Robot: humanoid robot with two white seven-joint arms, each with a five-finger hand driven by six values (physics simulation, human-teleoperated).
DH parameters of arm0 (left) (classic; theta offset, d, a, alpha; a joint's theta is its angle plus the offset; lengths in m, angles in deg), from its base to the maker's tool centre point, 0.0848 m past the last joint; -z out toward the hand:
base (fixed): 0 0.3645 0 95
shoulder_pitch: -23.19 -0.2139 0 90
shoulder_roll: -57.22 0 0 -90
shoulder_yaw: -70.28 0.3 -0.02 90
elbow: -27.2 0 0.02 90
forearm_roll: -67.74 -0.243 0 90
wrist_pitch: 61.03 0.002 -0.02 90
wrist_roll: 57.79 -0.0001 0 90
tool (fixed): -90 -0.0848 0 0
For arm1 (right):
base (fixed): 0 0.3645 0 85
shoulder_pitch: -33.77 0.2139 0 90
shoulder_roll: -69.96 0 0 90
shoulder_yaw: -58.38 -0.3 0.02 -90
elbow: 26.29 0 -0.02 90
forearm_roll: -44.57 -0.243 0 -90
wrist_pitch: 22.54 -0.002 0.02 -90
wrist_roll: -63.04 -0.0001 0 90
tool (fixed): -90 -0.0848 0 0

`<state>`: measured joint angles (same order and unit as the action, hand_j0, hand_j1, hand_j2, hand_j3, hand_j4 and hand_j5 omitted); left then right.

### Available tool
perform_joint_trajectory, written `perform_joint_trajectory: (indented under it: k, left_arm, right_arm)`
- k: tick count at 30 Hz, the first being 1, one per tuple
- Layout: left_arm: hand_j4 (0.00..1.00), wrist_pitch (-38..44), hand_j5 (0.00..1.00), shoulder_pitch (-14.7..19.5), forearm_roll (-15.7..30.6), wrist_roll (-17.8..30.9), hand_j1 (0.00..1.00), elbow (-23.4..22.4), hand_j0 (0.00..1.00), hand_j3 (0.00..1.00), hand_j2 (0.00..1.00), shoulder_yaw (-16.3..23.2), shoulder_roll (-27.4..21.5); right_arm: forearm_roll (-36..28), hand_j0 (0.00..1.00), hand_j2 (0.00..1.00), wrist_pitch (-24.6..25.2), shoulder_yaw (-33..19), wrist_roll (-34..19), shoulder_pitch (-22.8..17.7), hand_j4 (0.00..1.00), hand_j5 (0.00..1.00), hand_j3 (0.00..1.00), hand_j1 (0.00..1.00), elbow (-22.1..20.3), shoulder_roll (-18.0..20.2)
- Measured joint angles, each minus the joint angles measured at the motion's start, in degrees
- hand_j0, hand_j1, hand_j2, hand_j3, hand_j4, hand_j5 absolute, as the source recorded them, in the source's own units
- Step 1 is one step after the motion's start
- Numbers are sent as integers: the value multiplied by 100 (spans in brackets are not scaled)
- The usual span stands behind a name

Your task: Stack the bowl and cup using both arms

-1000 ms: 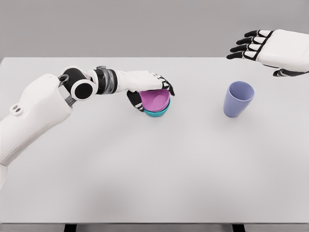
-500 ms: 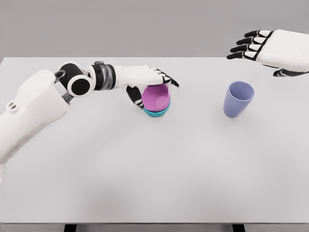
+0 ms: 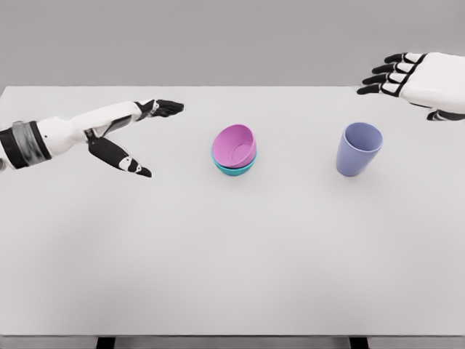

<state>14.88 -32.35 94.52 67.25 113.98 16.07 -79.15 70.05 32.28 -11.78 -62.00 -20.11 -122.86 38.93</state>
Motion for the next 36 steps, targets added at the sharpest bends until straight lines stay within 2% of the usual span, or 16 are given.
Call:
perform_joint_trajectory:
  k: [2,3,6,9,10,11,18,22,27,36]
  left_arm:
    - [100,2,100,-598,171,-1,100,-10,100,100,100,-624,-72]
    - [100,4,100,-792,224,-1,100,-9,100,100,100,-903,-87]
    - [100,15,100,-1055,316,-3,100,-15,100,100,100,-1488,-113]
    - [100,53,100,-1100,315,-3,100,-50,100,100,100,-1754,-125]
    - [100,56,100,-1117,303,-3,100,-102,100,100,100,-1797,-126]
    - [100,49,100,-1143,296,-3,100,-189,100,100,100,-1828,-122]
    - [100,27,100,-1240,268,-3,100,-509,100,100,100,-1900,-38]
    - [100,29,100,-1346,268,-3,100,-537,100,100,100,-1968,-33]
    - [100,32,100,-1381,267,-3,100,-551,100,100,100,-2054,-25]
    - [100,72,100,-1390,271,-3,100,-590,100,100,100,-2172,-12]
  right_arm:
    - [-5,100,100,-2,-141,0,-62,100,100,100,100,-82,133]
    - [-22,100,100,0,-213,0,-62,100,100,100,100,-120,176]
    - [-51,100,100,3,-300,1,-36,100,100,100,100,-259,252]
    - [-55,100,100,7,-19,2,17,100,100,100,100,-256,244]
    - [-35,100,100,7,205,2,96,100,100,100,100,-218,239]
    - [21,100,100,9,447,2,351,100,100,100,100,-160,228]
    - [376,100,100,5,1529,1,799,100,100,100,100,476,-125]
    - [415,100,100,4,1742,1,931,100,100,100,100,896,-305]
    - [420,100,100,6,1986,2,1177,100,100,100,100,1227,-573]
    - [426,100,100,4,2313,1,1300,100,100,100,100,1575,-790]
